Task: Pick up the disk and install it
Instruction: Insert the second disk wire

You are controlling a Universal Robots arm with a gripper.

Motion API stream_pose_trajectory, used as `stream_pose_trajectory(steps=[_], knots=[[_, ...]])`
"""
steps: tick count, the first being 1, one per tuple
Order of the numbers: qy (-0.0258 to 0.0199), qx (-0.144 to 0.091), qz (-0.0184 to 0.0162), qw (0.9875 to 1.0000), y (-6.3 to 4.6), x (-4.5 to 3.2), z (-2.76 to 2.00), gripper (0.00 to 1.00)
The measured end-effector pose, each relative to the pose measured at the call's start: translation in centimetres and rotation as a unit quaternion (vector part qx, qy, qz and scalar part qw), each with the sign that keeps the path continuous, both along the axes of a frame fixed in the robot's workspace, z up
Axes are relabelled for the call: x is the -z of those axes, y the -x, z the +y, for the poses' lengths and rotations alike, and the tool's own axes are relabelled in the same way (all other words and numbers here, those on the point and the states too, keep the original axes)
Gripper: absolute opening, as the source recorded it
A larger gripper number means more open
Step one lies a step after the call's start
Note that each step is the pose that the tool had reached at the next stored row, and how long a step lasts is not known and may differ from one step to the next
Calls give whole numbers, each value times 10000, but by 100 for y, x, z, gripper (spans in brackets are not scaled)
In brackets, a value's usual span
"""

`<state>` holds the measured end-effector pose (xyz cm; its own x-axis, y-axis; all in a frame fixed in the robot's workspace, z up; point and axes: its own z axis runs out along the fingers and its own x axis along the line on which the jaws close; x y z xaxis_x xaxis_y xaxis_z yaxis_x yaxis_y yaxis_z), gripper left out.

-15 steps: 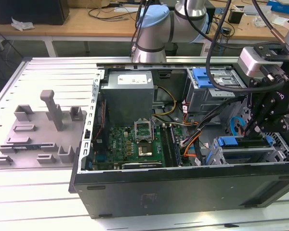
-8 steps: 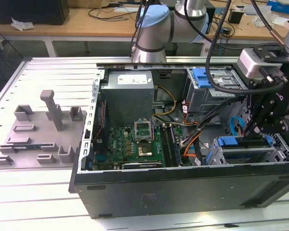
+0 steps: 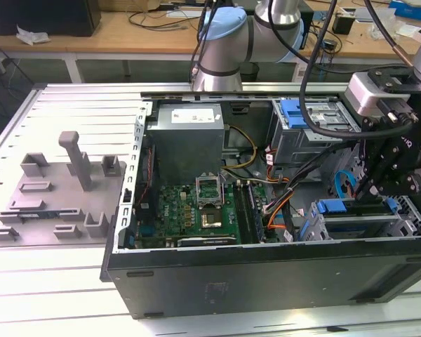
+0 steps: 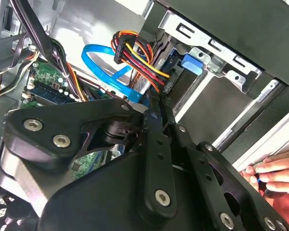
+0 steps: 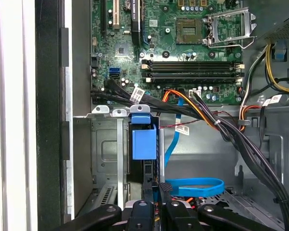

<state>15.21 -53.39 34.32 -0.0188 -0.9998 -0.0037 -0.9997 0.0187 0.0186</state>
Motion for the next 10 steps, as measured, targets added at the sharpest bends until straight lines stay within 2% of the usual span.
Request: stream_pose_trajectory(steps=[10], knots=[[-1,-4,0,10000,0,-15,1,16]])
